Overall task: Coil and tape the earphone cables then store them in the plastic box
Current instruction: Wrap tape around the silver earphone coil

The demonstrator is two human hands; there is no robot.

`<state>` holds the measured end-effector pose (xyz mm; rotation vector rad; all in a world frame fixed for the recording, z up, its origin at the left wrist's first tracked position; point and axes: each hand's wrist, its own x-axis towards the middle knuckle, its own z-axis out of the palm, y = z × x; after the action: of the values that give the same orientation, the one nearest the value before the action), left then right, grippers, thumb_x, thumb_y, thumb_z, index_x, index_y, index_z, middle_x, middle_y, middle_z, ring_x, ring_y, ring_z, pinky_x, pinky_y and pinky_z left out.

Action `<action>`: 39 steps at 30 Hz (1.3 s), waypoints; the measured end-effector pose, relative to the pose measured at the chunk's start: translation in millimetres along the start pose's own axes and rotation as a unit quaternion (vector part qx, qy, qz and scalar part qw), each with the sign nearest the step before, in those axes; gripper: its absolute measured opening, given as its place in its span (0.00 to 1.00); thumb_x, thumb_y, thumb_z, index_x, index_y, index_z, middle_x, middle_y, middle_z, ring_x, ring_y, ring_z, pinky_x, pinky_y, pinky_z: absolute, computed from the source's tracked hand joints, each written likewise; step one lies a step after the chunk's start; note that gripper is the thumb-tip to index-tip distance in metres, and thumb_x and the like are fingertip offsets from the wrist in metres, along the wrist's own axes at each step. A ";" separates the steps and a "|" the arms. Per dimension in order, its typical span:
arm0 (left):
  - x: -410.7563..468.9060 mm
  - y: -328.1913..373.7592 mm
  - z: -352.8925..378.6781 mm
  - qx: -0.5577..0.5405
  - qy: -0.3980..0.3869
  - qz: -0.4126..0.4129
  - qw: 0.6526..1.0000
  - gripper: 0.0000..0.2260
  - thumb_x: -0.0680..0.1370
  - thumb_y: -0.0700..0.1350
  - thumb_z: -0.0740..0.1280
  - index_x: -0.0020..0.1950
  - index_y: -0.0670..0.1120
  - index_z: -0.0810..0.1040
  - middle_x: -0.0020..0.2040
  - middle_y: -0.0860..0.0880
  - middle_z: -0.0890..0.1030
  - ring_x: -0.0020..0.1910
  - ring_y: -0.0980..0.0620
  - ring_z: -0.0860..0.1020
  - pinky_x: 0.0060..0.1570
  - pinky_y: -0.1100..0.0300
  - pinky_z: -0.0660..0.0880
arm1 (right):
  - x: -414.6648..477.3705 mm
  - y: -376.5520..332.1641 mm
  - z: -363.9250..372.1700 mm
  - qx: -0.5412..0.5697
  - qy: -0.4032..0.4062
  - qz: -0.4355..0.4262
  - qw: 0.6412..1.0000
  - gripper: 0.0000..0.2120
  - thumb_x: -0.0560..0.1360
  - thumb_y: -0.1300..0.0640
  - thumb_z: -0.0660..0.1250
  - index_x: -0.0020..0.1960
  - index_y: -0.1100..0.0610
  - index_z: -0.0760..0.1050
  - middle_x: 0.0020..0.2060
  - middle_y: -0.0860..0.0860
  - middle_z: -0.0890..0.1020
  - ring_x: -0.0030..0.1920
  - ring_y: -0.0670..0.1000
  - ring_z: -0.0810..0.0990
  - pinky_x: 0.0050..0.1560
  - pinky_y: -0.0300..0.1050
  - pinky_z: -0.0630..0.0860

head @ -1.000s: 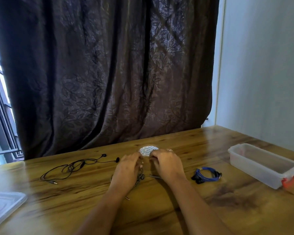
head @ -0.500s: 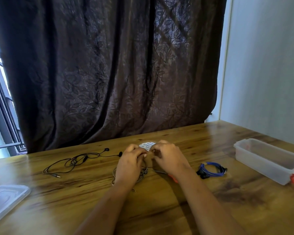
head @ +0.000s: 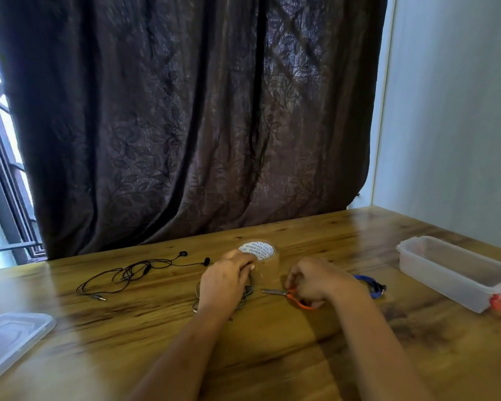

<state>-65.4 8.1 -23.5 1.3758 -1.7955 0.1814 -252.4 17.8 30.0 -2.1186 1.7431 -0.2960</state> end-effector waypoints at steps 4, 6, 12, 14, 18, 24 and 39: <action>-0.7 -0.2 0.4 0.012 -0.001 0.032 0.999 0.12 0.78 0.45 0.66 0.60 0.55 0.80 0.50 0.56 0.80 0.44 0.55 0.79 0.41 0.57 0.78 | -1.2 1.8 -2.0 -0.049 -0.012 -0.014 0.999 0.15 0.74 0.66 0.66 0.55 0.50 0.80 0.47 0.47 0.73 0.46 0.49 0.77 0.42 0.40 0.78; -0.7 -0.1 1.0 0.017 0.007 0.050 0.999 0.06 0.77 0.46 0.67 0.51 0.53 0.82 0.47 0.57 0.80 0.44 0.56 0.79 0.40 0.60 0.77 | -2.3 1.3 -2.5 -0.085 -0.018 -0.019 0.996 0.17 0.73 0.63 0.70 0.59 0.49 0.78 0.51 0.47 0.75 0.52 0.47 0.75 0.50 0.40 0.74; -0.2 0.1 1.9 0.014 0.033 0.074 0.997 0.04 0.73 0.41 0.72 0.44 0.50 0.81 0.49 0.55 0.82 0.48 0.56 0.78 0.44 0.63 0.76 | -0.2 -6.1 1.4 -0.140 -0.019 -0.026 0.990 0.19 0.72 0.56 0.73 0.61 0.46 0.77 0.60 0.46 0.77 0.60 0.49 0.75 0.54 0.44 0.73; 0.2 -0.5 2.6 -0.001 0.036 0.070 0.997 0.06 0.73 0.38 0.71 0.44 0.49 0.80 0.51 0.54 0.82 0.49 0.55 0.78 0.45 0.62 0.76 | 0.0 -9.2 5.5 -0.175 -0.016 -0.038 0.984 0.17 0.74 0.56 0.70 0.62 0.48 0.76 0.60 0.48 0.78 0.60 0.52 0.75 0.53 0.45 0.72; 1.4 -5.7 6.3 -0.019 0.018 0.050 0.998 0.08 0.74 0.36 0.68 0.43 0.50 0.78 0.45 0.54 0.82 0.46 0.56 0.79 0.44 0.57 0.78 | -2.1 -16.9 14.2 -0.220 0.012 -0.051 0.974 0.12 0.76 0.58 0.66 0.60 0.54 0.75 0.56 0.52 0.78 0.56 0.54 0.76 0.51 0.47 0.73; 0.2 -2.4 3.9 -0.031 0.010 0.060 0.998 0.09 0.72 0.32 0.67 0.38 0.46 0.73 0.41 0.52 0.79 0.42 0.54 0.77 0.41 0.56 0.76 | -8.4 -28.8 16.1 -0.218 0.062 -0.037 0.973 0.12 0.76 0.57 0.67 0.59 0.54 0.76 0.56 0.52 0.78 0.57 0.55 0.77 0.49 0.47 0.71; 5.6 -7.2 1.6 -0.131 0.033 -0.060 0.989 0.17 0.70 0.32 0.71 0.34 0.51 0.71 0.46 0.53 0.69 0.42 0.62 0.72 0.43 0.70 0.73 | -13.8 -33.7 10.2 -0.163 -0.049 -0.072 0.983 0.13 0.77 0.56 0.65 0.60 0.57 0.73 0.55 0.54 0.76 0.56 0.54 0.75 0.49 0.44 0.70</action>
<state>-60.3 0.4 -23.3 1.2689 -1.6127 -0.0704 -221.1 38.2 35.9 -2.4465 1.6782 0.0614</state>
